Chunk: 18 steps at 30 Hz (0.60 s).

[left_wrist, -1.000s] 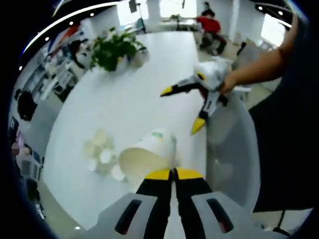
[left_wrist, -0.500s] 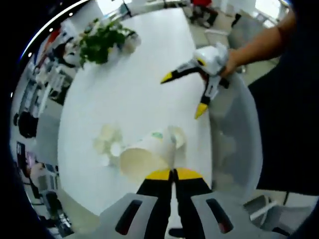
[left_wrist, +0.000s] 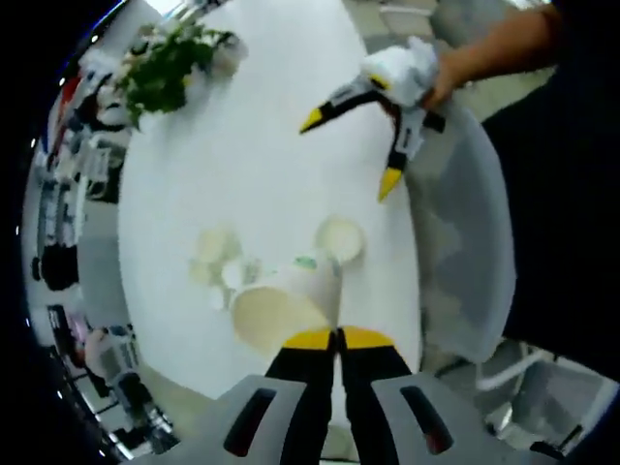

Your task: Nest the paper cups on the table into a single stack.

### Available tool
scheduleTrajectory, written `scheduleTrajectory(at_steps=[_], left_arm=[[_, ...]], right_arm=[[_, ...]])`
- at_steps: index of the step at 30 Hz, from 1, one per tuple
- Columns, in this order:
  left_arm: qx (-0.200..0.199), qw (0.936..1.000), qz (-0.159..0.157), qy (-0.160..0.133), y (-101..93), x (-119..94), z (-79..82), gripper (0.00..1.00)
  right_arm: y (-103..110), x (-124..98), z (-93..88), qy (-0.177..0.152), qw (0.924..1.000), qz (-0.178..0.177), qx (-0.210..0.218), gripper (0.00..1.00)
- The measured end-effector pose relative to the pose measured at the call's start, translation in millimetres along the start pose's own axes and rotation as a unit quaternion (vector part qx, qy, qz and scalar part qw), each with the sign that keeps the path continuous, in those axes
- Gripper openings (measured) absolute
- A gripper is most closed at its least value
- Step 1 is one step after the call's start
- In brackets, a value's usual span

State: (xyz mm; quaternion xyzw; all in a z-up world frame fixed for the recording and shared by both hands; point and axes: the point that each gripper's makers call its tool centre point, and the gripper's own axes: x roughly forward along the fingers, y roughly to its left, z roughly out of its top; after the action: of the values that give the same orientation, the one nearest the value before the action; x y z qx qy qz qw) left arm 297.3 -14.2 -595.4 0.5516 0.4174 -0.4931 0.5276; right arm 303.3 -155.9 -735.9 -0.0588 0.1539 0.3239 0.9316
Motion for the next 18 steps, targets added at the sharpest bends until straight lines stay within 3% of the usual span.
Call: scheduleTrajectory(at_steps=[12,18], left_arm=[[-0.016,0.9997,-0.018,0.009,-8.2,30,11.3,0.0],[-0.02,0.9997,-0.01,0.001,-3.8,49,20.5,0.0]], right_arm=[[2,-2,-2.1,0.004,0.9999,0.007,0.009,0.95],[-1,-1,-1.9,0.003,0.9999,0.006,0.012,0.94]])
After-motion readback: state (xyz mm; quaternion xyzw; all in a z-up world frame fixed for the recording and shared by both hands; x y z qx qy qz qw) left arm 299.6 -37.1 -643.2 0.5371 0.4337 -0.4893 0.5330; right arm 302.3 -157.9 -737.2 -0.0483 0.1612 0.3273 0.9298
